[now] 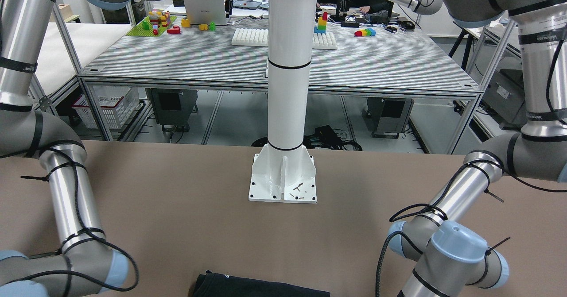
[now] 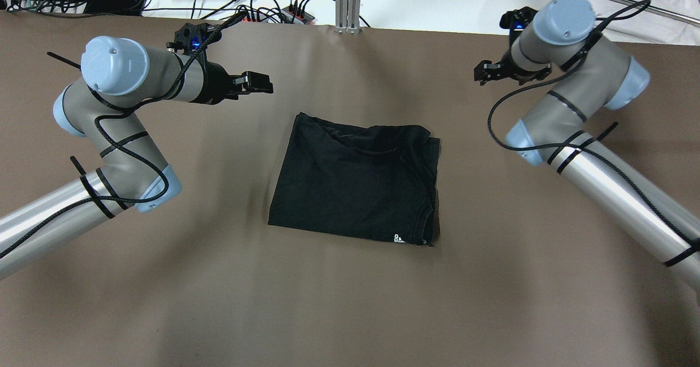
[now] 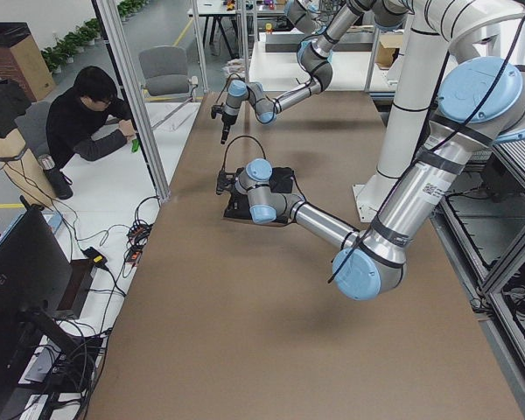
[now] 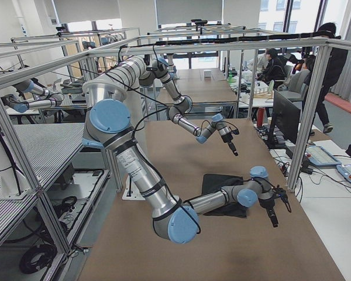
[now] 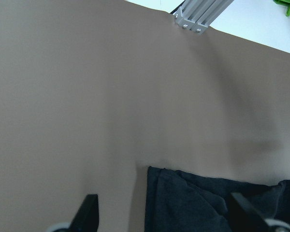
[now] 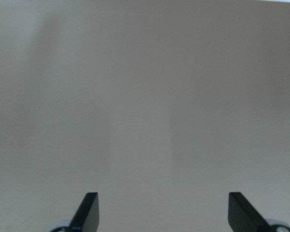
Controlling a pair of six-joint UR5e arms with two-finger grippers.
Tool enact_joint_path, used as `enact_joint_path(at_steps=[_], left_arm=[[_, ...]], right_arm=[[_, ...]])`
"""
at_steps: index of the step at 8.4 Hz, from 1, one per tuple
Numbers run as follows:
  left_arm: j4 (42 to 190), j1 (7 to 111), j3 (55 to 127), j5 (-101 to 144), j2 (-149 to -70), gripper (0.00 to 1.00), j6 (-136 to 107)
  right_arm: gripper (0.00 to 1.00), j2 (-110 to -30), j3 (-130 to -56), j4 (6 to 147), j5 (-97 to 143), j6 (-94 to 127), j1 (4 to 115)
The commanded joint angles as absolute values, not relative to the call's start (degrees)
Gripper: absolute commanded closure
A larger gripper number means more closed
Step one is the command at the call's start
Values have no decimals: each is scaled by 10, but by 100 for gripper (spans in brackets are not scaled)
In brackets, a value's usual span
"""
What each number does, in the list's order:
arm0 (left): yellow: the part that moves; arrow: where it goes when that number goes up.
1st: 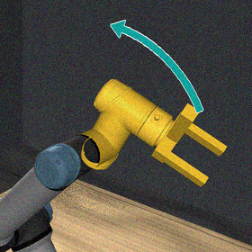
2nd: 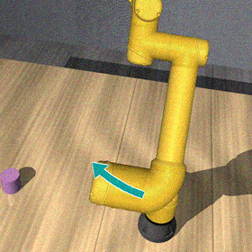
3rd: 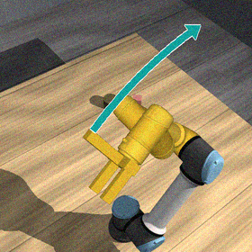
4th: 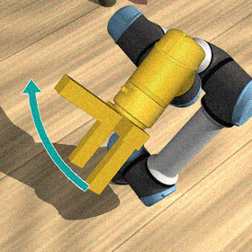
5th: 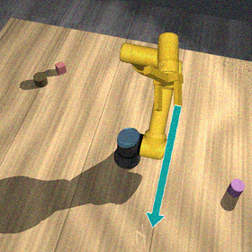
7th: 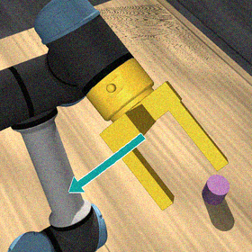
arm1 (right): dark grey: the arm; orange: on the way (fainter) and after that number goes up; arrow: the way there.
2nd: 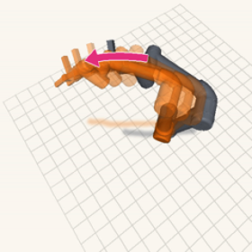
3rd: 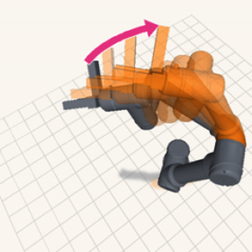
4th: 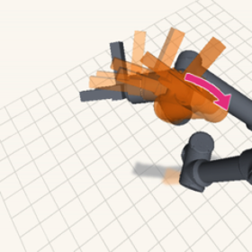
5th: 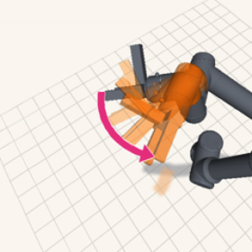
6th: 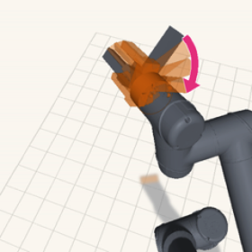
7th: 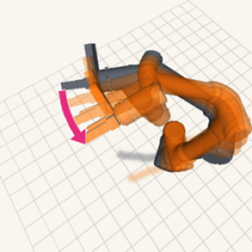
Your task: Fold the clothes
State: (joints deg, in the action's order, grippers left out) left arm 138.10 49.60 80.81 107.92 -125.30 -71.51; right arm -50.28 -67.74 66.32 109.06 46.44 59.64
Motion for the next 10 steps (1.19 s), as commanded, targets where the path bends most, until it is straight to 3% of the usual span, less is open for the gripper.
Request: enact_joint_path(at_steps=[1,4,6,10], left_arm=[[1372,525,802,1075,-1250,6,-637],[1371,625,793,1114,-1188,6,-586],[1296,726,787,1203,-1160,6,-420],[1257,792,815,1085,-1023,6,-172]], right_arm=[[6,-556,-693,709,1123,265,686],[6,-633,-697,701,1125,103,741],[6,-709,-759,704,1130,54,774],[6,-827,-844,701,1137,-64,826]])
